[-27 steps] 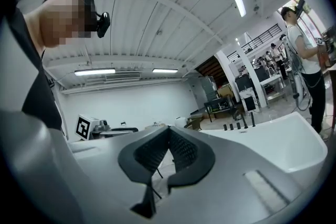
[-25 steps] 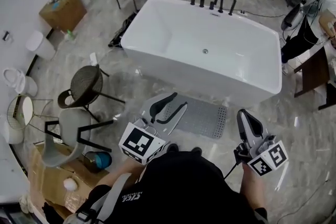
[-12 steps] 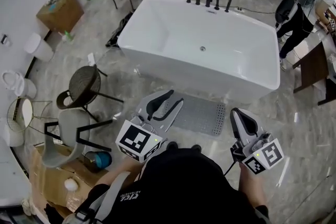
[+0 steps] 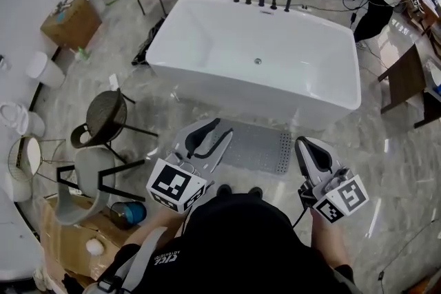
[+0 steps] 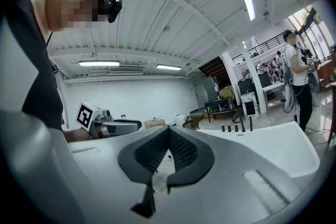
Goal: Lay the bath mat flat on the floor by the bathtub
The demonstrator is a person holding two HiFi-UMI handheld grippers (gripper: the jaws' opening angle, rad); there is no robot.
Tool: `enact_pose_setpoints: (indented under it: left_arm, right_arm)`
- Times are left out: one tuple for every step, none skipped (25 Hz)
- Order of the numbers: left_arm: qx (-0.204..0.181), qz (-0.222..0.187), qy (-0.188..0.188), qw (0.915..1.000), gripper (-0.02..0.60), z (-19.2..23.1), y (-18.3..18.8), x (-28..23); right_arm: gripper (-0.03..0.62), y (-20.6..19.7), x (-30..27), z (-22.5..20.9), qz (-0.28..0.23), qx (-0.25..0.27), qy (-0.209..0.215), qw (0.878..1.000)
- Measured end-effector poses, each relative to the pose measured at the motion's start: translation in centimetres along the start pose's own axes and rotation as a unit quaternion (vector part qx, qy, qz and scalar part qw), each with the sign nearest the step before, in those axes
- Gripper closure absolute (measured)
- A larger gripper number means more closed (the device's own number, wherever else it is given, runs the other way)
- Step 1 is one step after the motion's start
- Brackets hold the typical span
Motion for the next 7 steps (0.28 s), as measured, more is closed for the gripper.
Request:
enact_pose_setpoints:
  left_arm:
    - [0.000,0.001,-0.001,1.0000,0.445,-0.1,-0.1,0.0]
    - [0.001,0.002,-0.002,1.0000,0.445,-0.3,-0.1,0.0]
    - [0.002,0.003,-0.003,1.0000,0.445,-0.5,-0.1,-0.1]
    - [0.003,0.004,-0.003,1.0000,0.445,-0.7,-0.2,-0.1]
    - [0.003,0.005,-0.003,1.0000,0.445,-0.9,-0.2,-0.1]
    - [0.004,0.005,-0.003,1.0000,0.445,-1.1,-0.3,-0.2]
    - [0.004,0.006,-0.004,1.0000,0.445,-1.3,-0.3,-0.2]
  right_arm:
    - [0.594,-0.1,0.1,0.0,0.000,-0.001,-0.001,1.000]
    - [0.594,-0.2,0.3,0.0,0.001,-0.001,-0.002,1.000]
    - [0.594,-0.2,0.5,0.0,0.001,-0.002,-0.003,1.000]
    - [0.594,-0.3,0.7,0.0,0.002,-0.003,-0.004,1.000]
    - [0.594,-0.3,0.9,-0.1,0.002,-0.004,-0.005,1.000]
    - [0.594,-0.4,1.1,-0.2,0.003,-0.004,-0.006,1.000]
    - [0.594,-0.4,1.3,-0.2,0.003,-0.005,-0.007,1.000]
Point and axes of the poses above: the fingertips, and each gripper's own axes: x backward along the fingers, z to its left, y out of its top, the point moved 6 cm from there along x, backward along the fingers, and after that the axes turned 7 degrees about -z, right-handed, at the moved point
